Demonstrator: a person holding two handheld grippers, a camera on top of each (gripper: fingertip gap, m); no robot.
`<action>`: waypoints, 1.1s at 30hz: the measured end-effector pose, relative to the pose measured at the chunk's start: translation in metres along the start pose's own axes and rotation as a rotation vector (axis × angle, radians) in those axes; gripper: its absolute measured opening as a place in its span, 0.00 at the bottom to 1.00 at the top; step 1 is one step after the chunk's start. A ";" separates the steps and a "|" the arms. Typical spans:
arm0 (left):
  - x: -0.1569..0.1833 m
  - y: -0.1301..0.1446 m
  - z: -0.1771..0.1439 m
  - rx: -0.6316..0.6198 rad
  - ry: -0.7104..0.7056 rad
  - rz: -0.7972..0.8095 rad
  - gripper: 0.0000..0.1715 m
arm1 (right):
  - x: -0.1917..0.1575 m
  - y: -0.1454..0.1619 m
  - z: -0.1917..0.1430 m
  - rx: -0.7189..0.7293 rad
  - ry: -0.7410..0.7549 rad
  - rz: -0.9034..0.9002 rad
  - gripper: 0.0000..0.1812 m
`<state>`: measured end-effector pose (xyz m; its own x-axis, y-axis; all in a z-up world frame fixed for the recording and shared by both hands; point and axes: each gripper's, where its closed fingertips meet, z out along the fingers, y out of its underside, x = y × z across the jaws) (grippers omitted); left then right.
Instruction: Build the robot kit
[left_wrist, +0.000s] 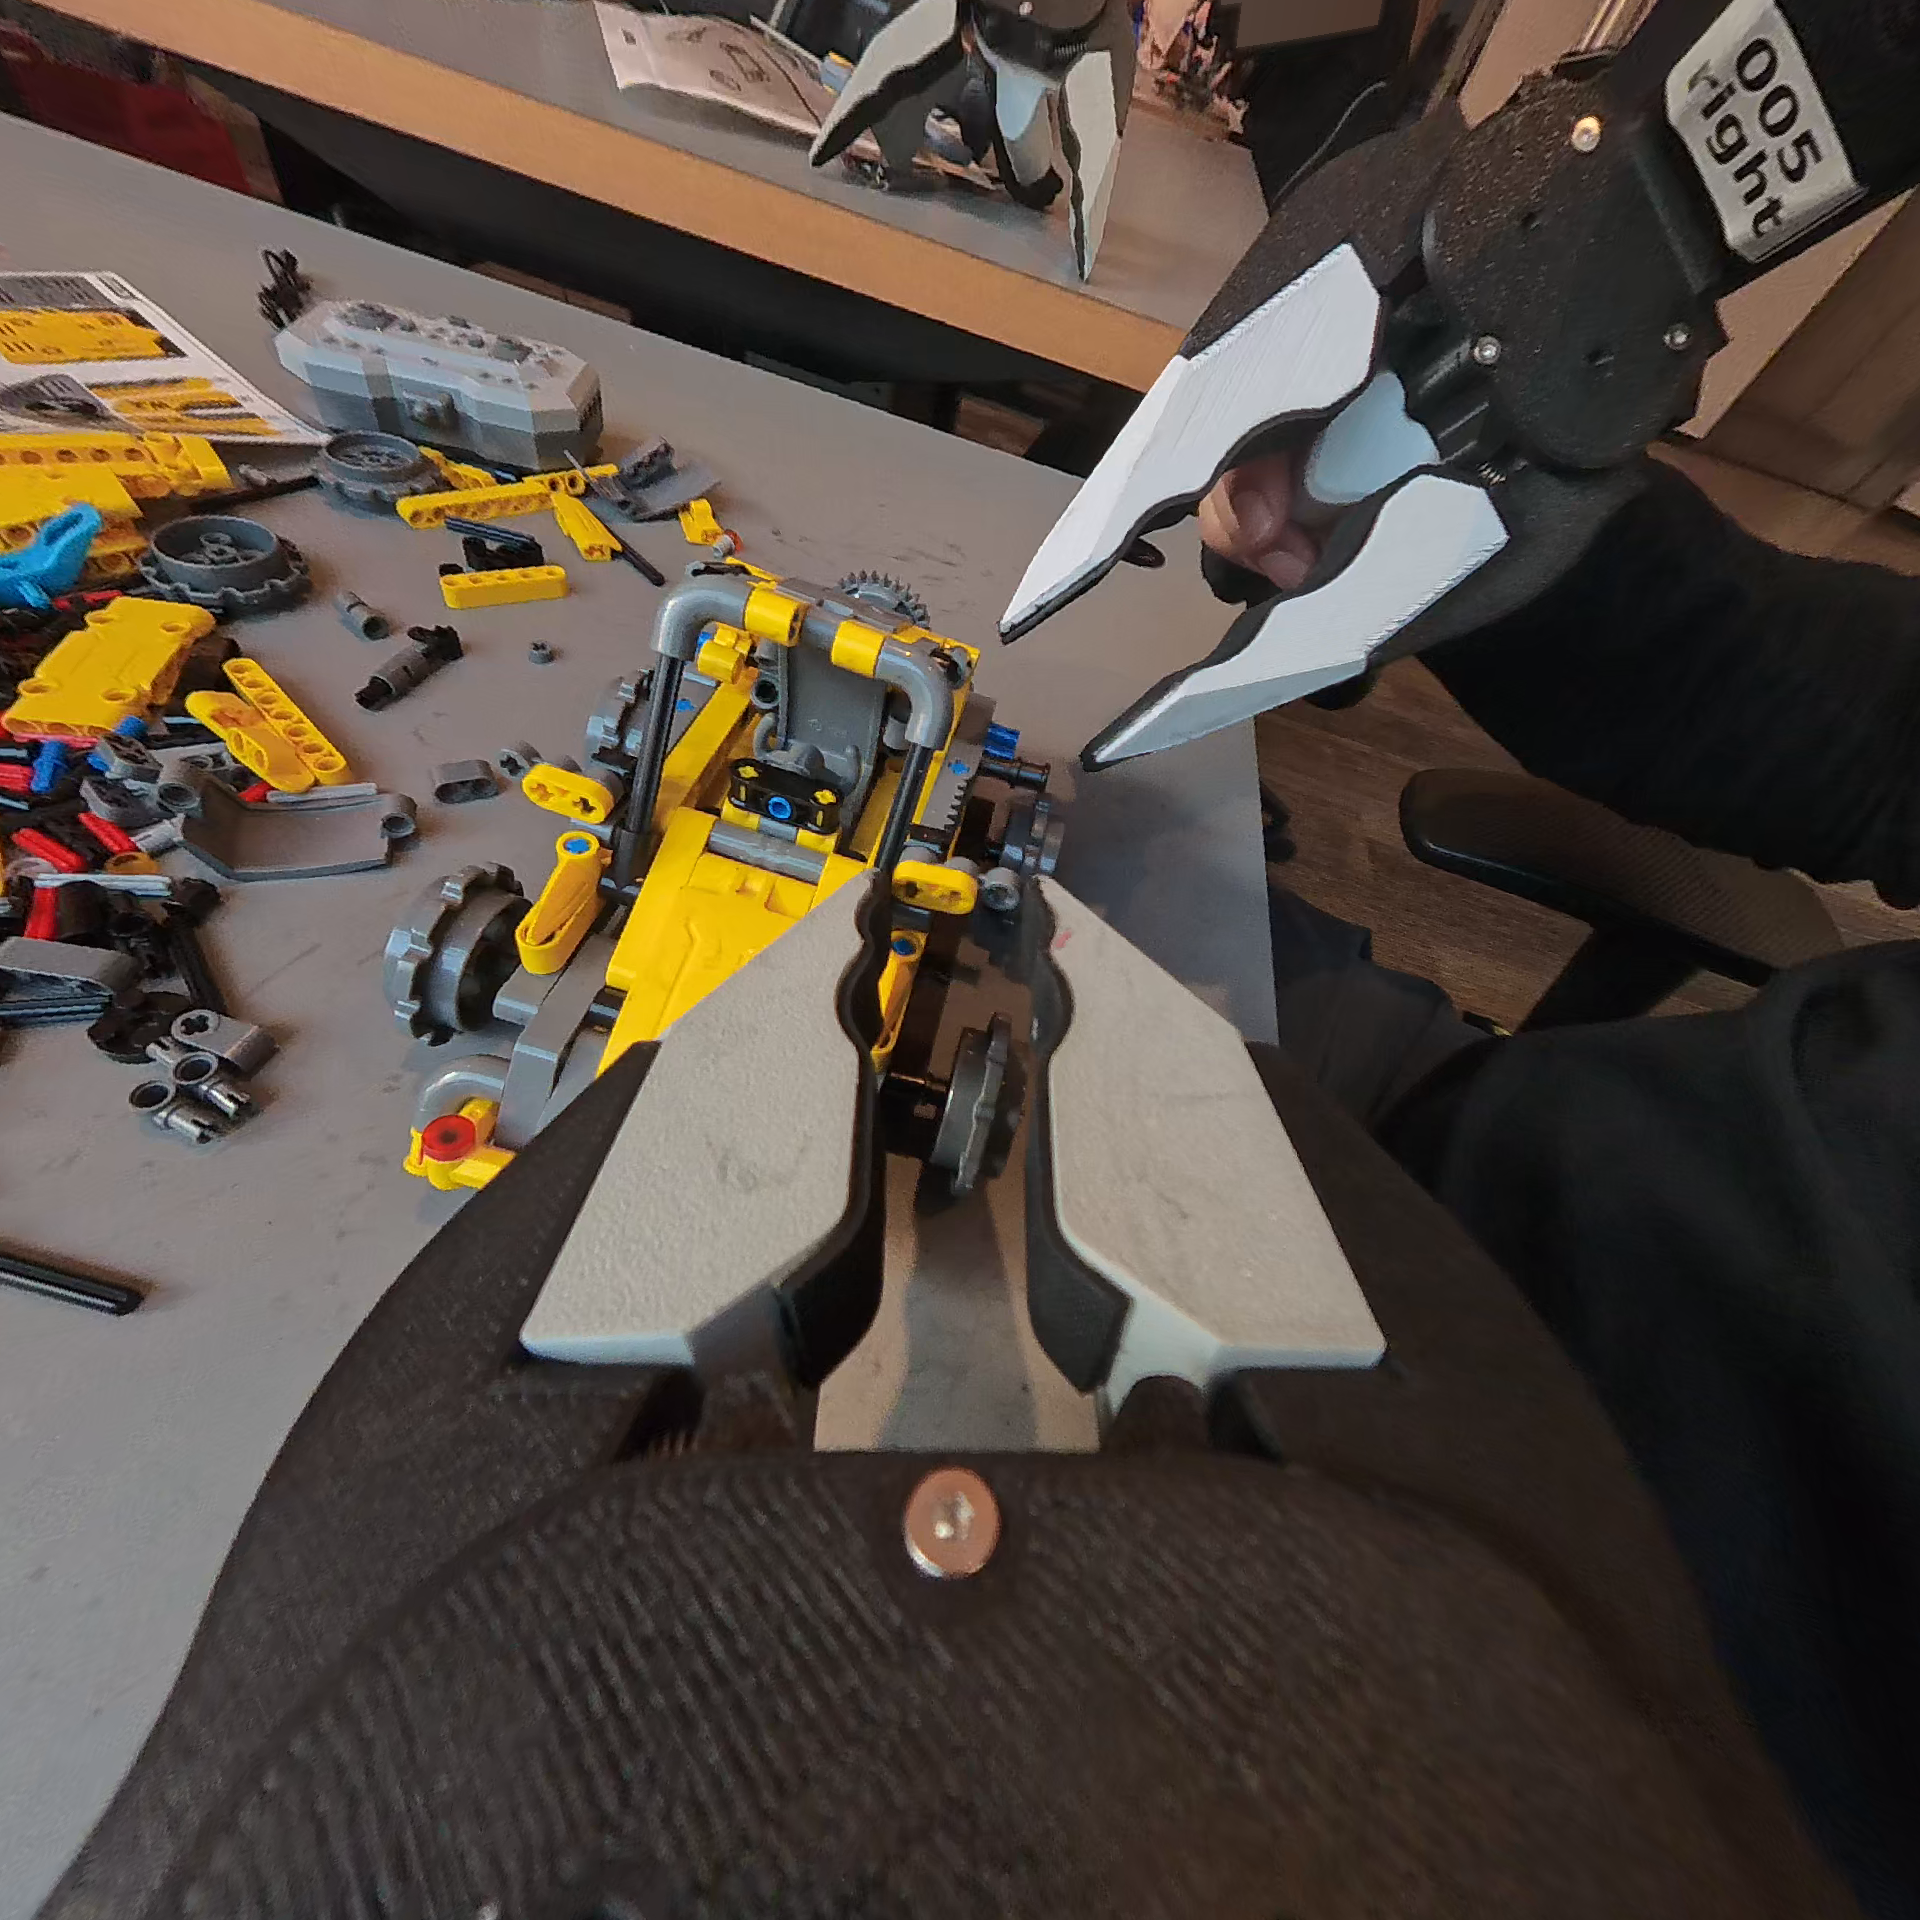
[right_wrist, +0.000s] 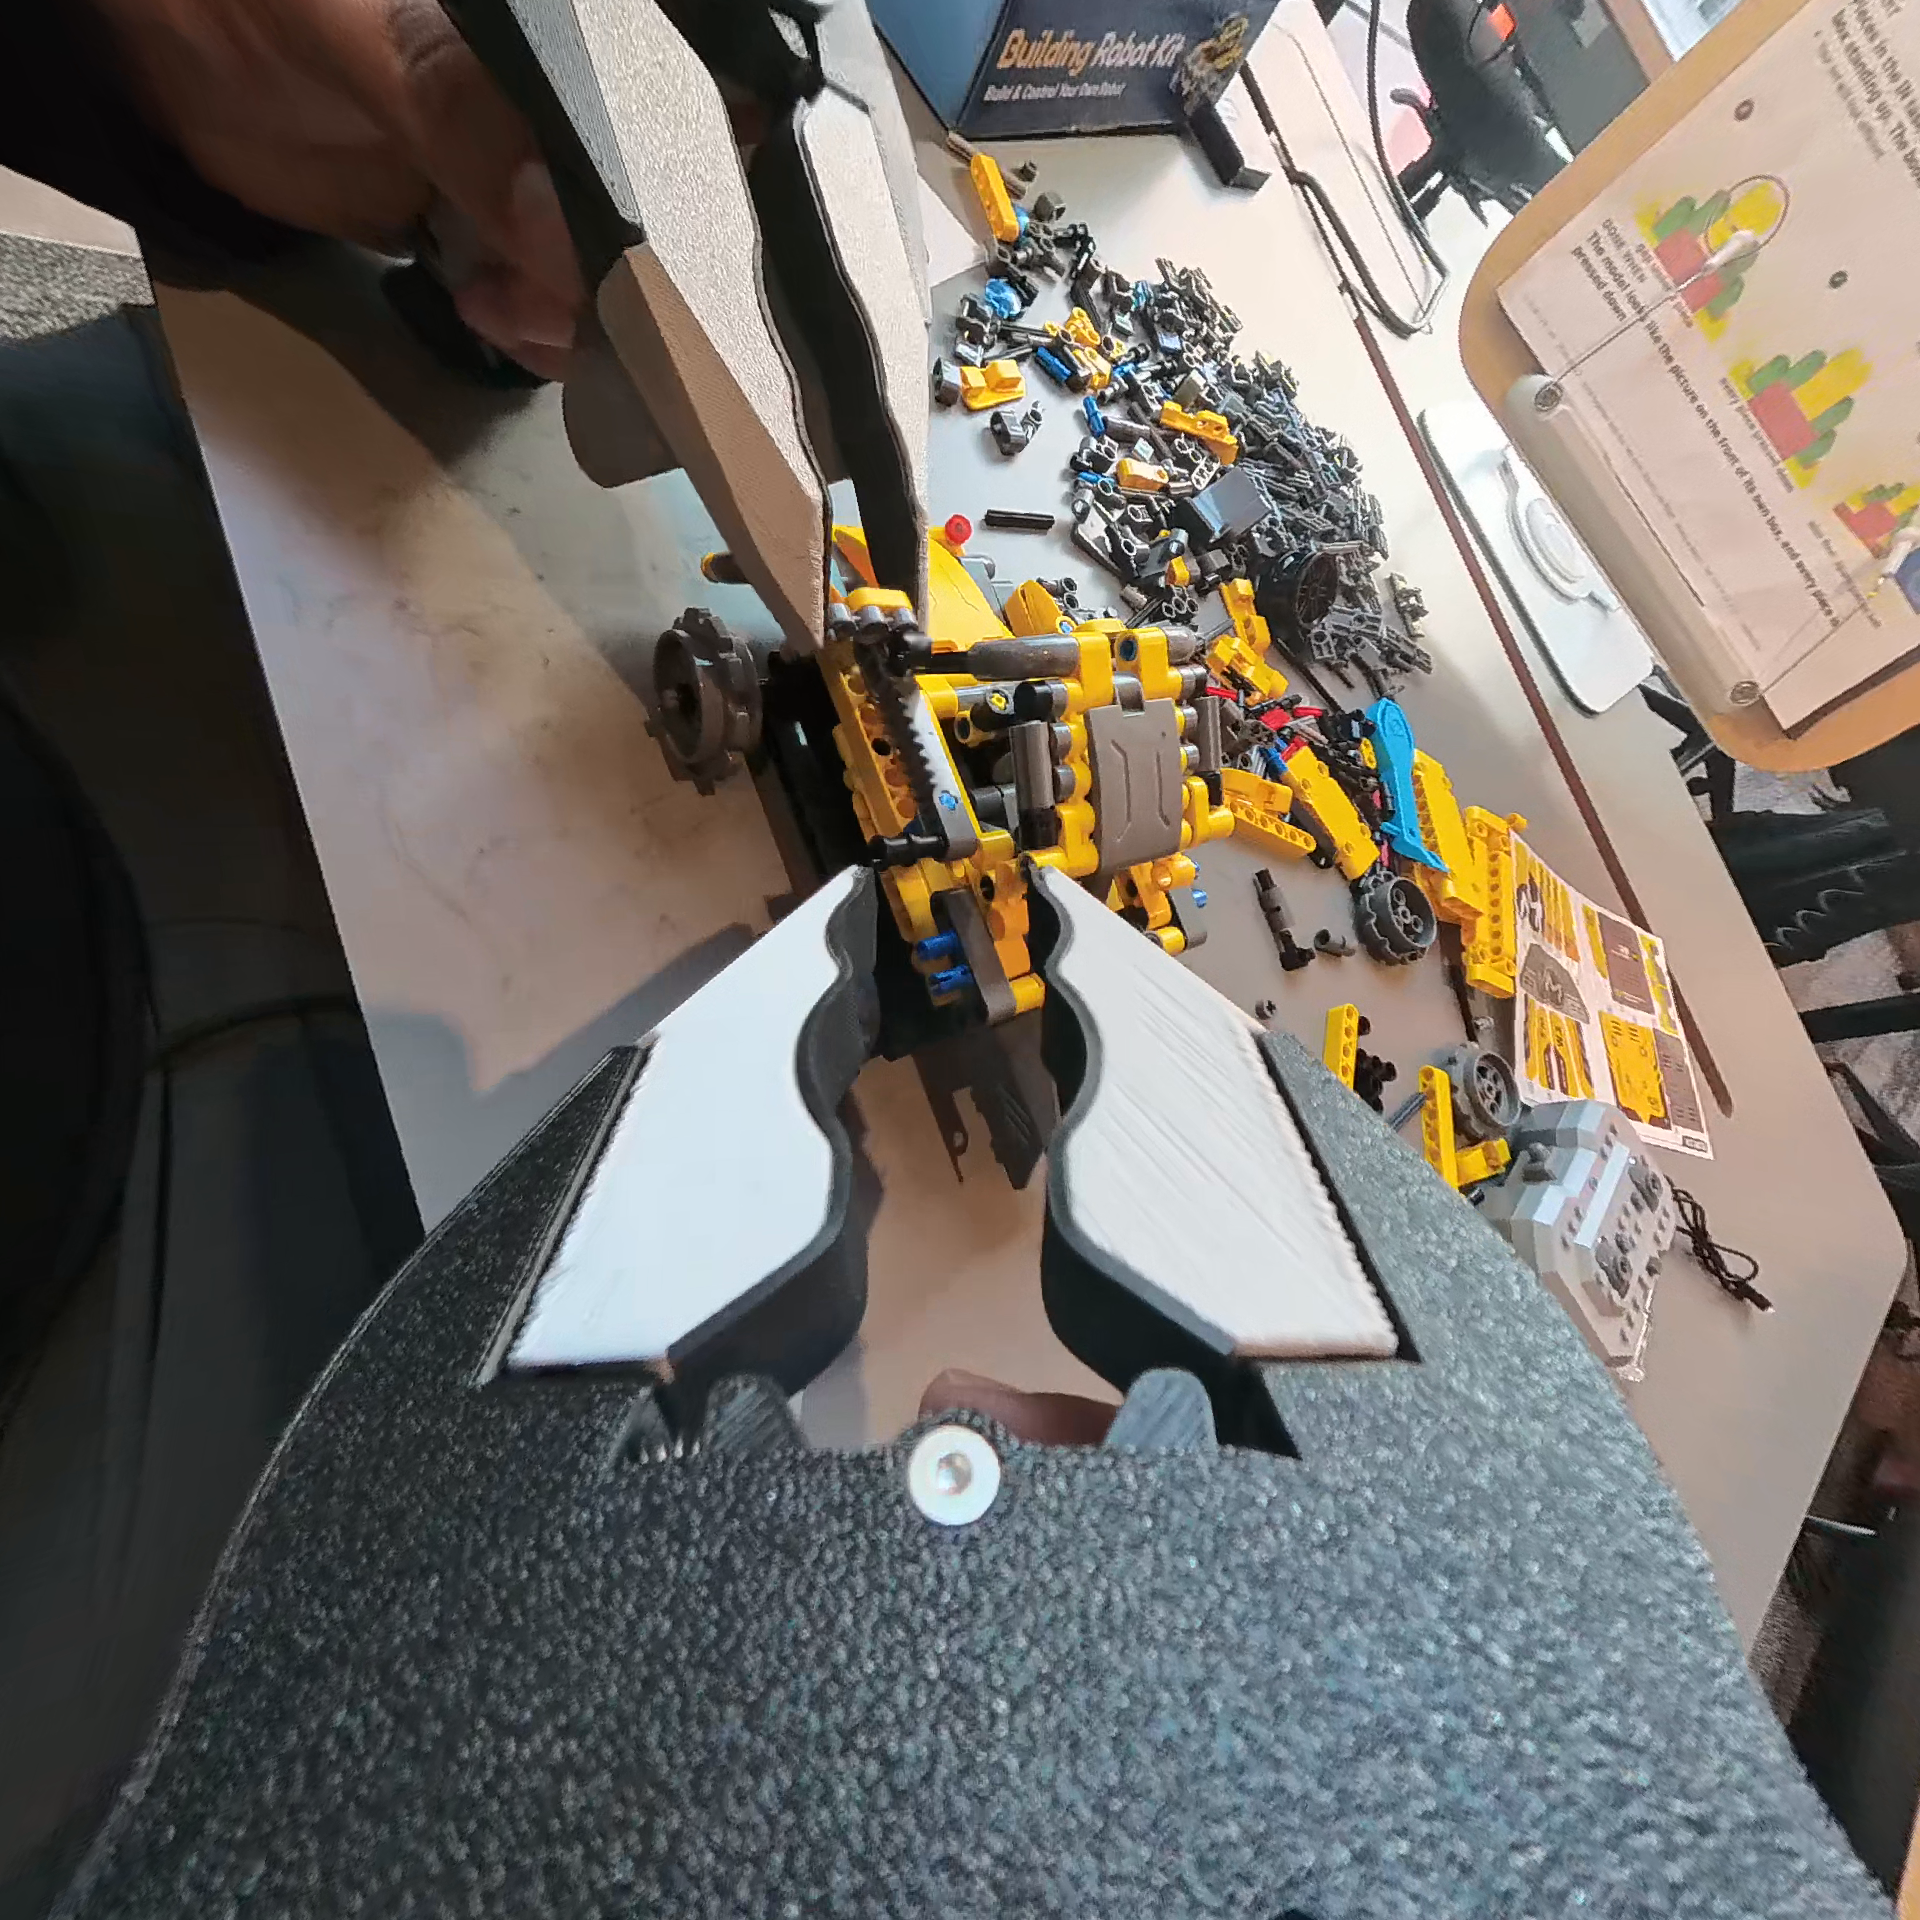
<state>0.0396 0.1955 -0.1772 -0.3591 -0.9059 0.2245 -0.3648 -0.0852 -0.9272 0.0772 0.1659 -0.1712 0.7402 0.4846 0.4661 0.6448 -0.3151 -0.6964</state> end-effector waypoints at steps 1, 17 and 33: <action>0.000 -0.002 -0.001 0.014 -0.003 0.005 0.13 | 0.000 0.000 -0.001 0.005 0.005 0.004 0.15; 0.041 0.007 -0.033 0.059 0.003 0.162 0.13 | 0.024 0.007 -0.026 0.222 0.121 0.160 0.13; 0.022 0.029 -0.046 -0.068 -0.029 0.115 0.13 | 0.111 0.092 -0.038 0.074 0.687 0.324 0.12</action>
<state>-0.0183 0.1926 -0.1858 -0.3772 -0.9198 0.1079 -0.3800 0.0475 -0.9238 0.2257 0.1594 -0.1626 0.8581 -0.2474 0.4500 0.3785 -0.2874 -0.8798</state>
